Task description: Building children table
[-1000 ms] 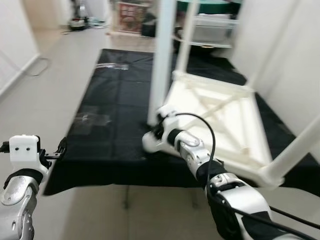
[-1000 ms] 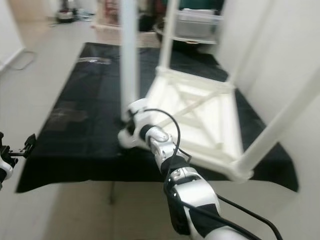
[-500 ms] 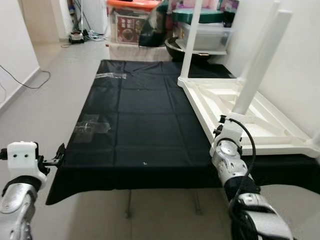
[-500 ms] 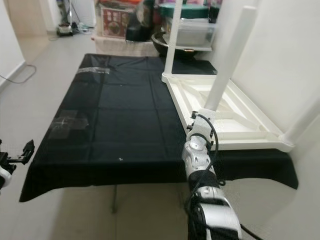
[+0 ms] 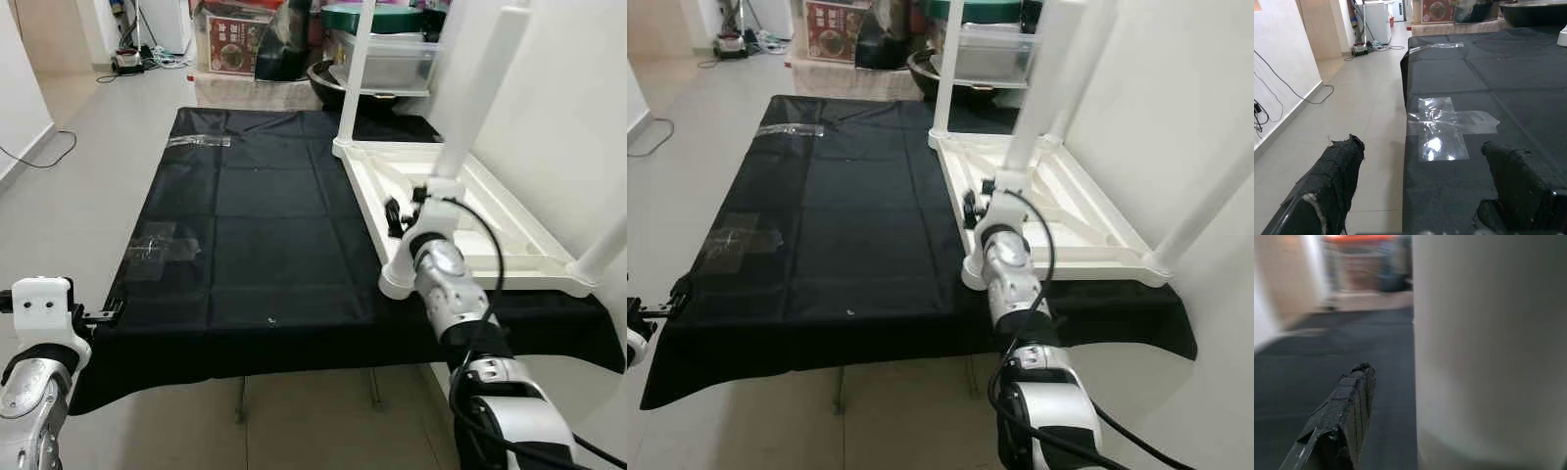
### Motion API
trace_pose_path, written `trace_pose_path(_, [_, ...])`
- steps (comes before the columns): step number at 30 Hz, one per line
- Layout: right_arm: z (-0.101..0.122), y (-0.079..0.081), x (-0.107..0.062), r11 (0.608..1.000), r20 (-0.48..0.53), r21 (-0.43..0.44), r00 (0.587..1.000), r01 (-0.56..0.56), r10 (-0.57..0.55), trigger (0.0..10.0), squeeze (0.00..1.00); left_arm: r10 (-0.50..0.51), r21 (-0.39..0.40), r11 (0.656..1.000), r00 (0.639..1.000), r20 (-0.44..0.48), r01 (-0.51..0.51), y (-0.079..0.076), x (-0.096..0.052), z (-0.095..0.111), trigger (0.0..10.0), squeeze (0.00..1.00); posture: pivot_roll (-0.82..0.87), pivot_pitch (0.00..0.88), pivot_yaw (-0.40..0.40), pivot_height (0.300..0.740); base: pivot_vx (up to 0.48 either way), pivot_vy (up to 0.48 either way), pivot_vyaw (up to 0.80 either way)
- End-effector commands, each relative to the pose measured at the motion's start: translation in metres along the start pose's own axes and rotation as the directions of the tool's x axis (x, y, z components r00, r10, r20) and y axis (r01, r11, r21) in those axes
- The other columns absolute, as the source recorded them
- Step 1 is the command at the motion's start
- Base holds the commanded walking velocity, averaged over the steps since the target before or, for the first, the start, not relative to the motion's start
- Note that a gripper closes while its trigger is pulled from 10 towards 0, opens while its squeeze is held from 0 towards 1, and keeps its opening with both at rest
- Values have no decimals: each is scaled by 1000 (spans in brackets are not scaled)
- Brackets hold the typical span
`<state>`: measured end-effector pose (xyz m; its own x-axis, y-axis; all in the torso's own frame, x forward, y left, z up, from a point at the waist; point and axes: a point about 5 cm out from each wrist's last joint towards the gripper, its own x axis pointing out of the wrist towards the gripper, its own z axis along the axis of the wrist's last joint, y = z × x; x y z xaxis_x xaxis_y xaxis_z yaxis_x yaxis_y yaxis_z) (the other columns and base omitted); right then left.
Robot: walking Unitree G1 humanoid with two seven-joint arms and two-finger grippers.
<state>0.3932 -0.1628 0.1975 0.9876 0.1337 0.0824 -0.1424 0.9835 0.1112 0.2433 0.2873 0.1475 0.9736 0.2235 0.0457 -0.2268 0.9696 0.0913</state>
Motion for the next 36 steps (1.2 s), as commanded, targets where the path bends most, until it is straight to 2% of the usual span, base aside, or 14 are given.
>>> trace_pose_path(1, [26, 21, 5, 975, 104, -22, 970, -219, 220, 10000, 0, -8, -16, 1000, 1000, -15, 7, -2, 0, -5, 10000, 0, 90, 0, -117, 740, 0, 0, 0])
trace_pose_path(5, [20, 53, 0, 847, 73, -79, 844, -526, 531, 10000, 0, -10, -17, 1000, 1000, -15, 10, -3, 2, -6, 10000, 0, 106, 0, -124, 740, 0, 0, 0])
trace_pose_path(6, [2, 79, -6, 750, 4, -91, 753, -655, 658, 10000, 0, -8, -14, 1000, 1000, -15, 8, -3, 2, -6, 10000, 0, 135, 0, -142, 740, 0, 0, 0])
trace_pose_path(8, [2, 79, -6, 750, 4, -91, 753, -655, 658, 10000, 0, -8, -14, 1000, 1000, -15, 8, -3, 2, -6, 10000, 0, 135, 0, -142, 740, 0, 0, 0])
trace_pose_path(13, [-32, 128, -17, 588, -111, -98, 596, -803, 795, 9333, 0, 1, -3, 1000, 1000, -18, -1, -4, 0, -7, 10000, 0, 159, 0, -154, 740, 0, 0, 0])
trace_pose_path(14, [-40, 131, -14, 627, -165, -103, 635, -772, 755, 1529, 0, 2, -2, 1000, 1000, -18, -2, -4, -1, -7, 10000, 0, 156, 0, -153, 740, 0, 0, 0])
trace_pose_path(18, [-49, 126, -8, 712, -230, -117, 716, -692, 659, 0, 0, 2, -3, 1000, 1000, -18, -2, -3, -3, -6, 10000, 0, 145, 0, -148, 740, 0, 0, 0])
trace_pose_path(19, [-58, 91, 3, 929, -285, -113, 907, -354, 311, 0, 0, 0, -7, 1000, 1000, -17, 0, -2, -3, -6, 10000, 0, 129, 0, -139, 740, 0, 0, 0])
trace_pose_path(22, [-65, 50, 2, 994, -327, -107, 944, 7, -41, 0, 0, -1, -10, 1000, 1000, -17, 1, -2, -3, -5, 10000, 0, 123, 0, -136, 740, 0, 0, 0])
trace_pose_path(24, [-65, 50, 2, 994, -327, -107, 944, 7, -41, 0, 0, -1, -10, 1000, 1000, -17, 1, -2, -3, -5, 10000, 0, 123, 0, -136, 740, 0, 0, 0])
trace_pose_path(25, [-76, -2, -15, 931, -366, -113, 857, 346, -363, 0, 0, -2, -11, 1000, 1000, -16, 1, 0, -3, -5, 10000, 0, 105, 0, -124, 740, 0, 0, 0])
trace_pose_path(30, [-80, -19, -22, 890, -370, -130, 811, 438, -453, 0, 0, -1, -11, 1000, 1000, -16, 1, 0, -4, -5, 10000, 0, 105, 0, -124, 740, 0, 0, 0])
trace_pose_path(32, [-81, -60, -44, 761, -335, -219, 685, 611, -647, 0, 0, -1, -8, 1000, 1000, -17, 1, 1, -3, -5, 10000, 0, 82, 0, -109, 740, 0, 0, 0])
trace_pose_path(36, [-79, -73, -55, 692, -315, -278, 618, 666, -720, 3137, 0, -1, -7, 1000, 1000, -18, 1, 2, -2, -4, 10000, 0, 74, 0, -102, 740, 0, 0, 0])
